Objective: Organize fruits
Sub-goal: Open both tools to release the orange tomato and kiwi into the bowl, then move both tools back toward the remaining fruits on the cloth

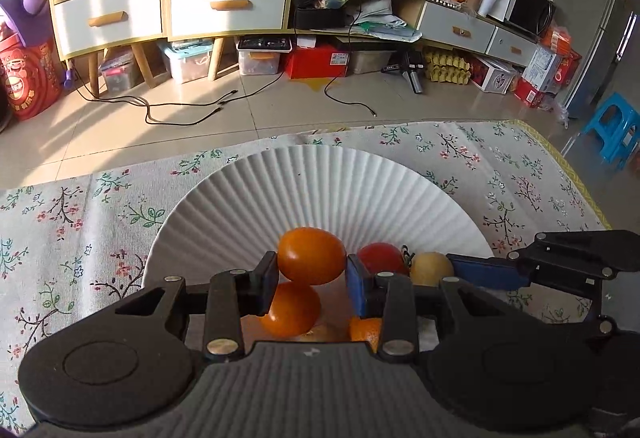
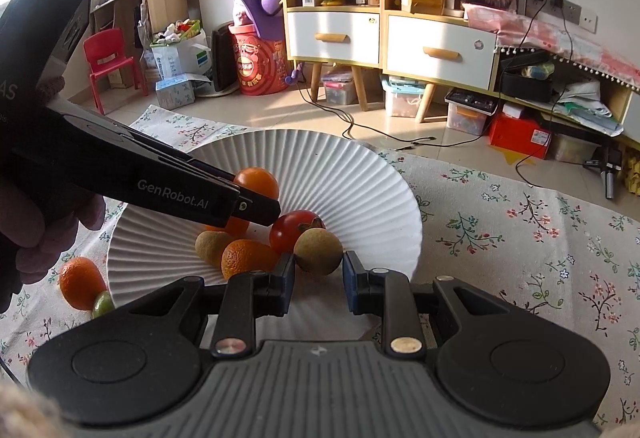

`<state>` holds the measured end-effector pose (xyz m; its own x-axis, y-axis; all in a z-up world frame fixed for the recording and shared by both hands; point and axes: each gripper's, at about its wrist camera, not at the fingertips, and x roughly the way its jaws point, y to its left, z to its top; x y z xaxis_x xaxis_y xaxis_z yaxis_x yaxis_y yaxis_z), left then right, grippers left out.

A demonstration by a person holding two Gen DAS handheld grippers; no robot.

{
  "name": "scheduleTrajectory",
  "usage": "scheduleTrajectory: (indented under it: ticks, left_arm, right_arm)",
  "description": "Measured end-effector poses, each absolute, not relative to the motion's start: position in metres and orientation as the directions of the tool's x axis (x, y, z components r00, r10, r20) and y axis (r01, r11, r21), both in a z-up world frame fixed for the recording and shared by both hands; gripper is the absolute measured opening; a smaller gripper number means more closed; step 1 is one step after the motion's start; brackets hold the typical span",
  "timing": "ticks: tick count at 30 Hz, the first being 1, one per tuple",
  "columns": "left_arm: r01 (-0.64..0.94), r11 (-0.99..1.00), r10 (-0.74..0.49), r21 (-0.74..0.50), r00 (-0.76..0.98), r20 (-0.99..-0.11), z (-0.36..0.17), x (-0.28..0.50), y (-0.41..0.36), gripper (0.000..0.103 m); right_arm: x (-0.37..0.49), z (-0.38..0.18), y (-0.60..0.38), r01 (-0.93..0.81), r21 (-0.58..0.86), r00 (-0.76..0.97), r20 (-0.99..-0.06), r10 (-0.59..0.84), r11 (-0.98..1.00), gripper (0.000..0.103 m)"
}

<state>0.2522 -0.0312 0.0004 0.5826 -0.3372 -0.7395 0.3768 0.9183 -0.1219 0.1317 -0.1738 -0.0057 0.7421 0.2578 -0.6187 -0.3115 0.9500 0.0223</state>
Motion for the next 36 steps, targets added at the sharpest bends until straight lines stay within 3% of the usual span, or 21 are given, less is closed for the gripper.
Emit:
scheduleTrajectory:
  ticks: [8,11,13,23,29,33,36]
  left_arm:
    - [0.378,0.917,-0.345,-0.13,0.587,-0.733,0.003,0.251,-0.031,0.043]
    - [0.372,0.92,-0.339,-0.121,0.603,-0.722,0.006,0.248,-0.031,0.048]
    - [0.362,0.924,-0.334,-0.121,0.611,-0.718,0.007,0.247,-0.03,0.051]
    - [0.33,0.938,-0.306,-0.102,0.658,-0.688,0.022,0.219,-0.023,0.076]
    - [0.302,0.948,-0.29,-0.105,0.677,-0.677,0.032,0.194,-0.015,0.084]
    - [0.283,0.953,-0.28,-0.108,0.69,-0.667,0.036,0.174,-0.01,0.095]
    - [0.279,0.956,-0.268,-0.093,0.696,-0.666,0.037,0.158,-0.006,0.097]
  right_arm:
    - [0.134,-0.006,-0.175,-0.313,0.024,0.74,-0.621,0.259,0.95,0.024]
    - [0.134,-0.006,-0.175,-0.308,0.029,0.74,-0.621,0.259,0.951,0.026]
    - [0.133,-0.004,-0.175,-0.307,0.035,0.74,-0.619,0.262,0.951,0.033]
    - [0.117,0.008,-0.187,-0.276,0.057,0.757,-0.603,0.253,0.96,0.039]
    - [0.1,0.02,-0.194,-0.252,0.067,0.771,-0.588,0.243,0.965,0.049]
    - [0.089,0.027,-0.194,-0.247,0.073,0.781,-0.576,0.243,0.966,0.059]
    - [0.08,0.034,-0.194,-0.245,0.081,0.786,-0.567,0.247,0.966,0.068]
